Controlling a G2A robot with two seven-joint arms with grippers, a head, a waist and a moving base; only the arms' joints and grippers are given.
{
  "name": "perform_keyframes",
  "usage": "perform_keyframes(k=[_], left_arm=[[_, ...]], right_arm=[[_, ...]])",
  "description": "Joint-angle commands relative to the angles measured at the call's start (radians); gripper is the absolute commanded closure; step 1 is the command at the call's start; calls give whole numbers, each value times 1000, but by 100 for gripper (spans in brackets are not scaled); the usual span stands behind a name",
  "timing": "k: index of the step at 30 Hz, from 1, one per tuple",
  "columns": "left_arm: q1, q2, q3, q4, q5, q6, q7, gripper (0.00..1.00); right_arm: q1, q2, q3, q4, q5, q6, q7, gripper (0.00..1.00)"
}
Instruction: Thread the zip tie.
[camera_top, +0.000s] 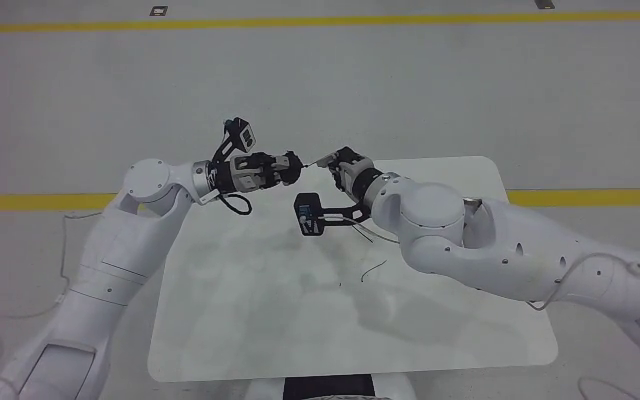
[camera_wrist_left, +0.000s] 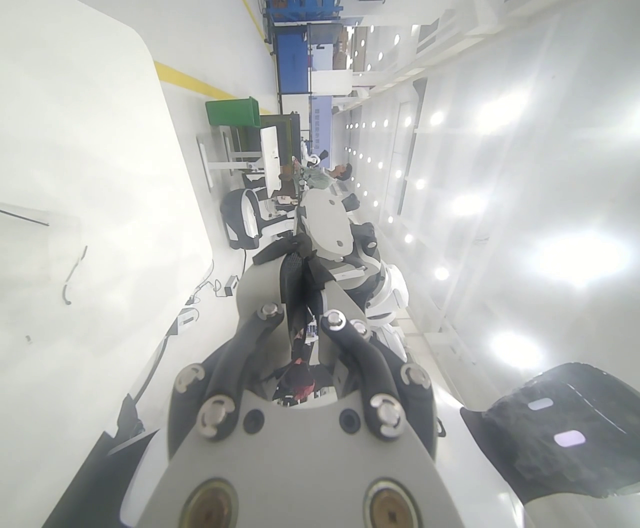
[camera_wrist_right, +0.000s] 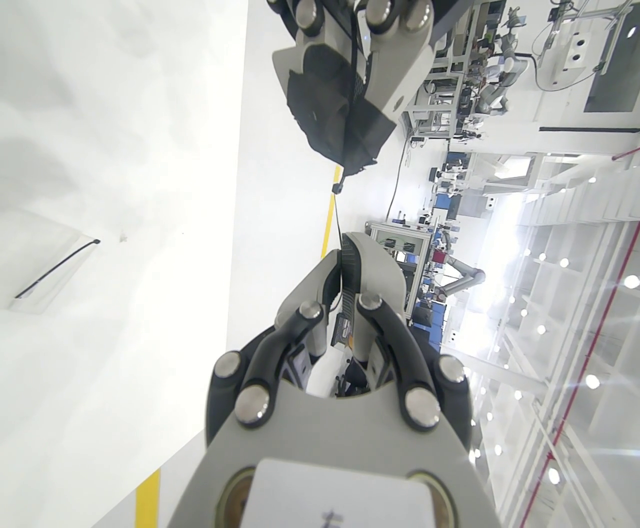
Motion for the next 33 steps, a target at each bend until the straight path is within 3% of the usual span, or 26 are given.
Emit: perform_keyframes(k=[1,18,33], left_arm=[[1,0,0,-1,-1,-1,0,100],[14,4,-7,-12,1,2,3,100],[3,3,0,-5,3,5,2,100]], right_arm=[[0,0,0,-1,0,0,0,100],[-3,1,0,-3,0,0,3,100],[-1,1,0,-1,0,0,4,100]])
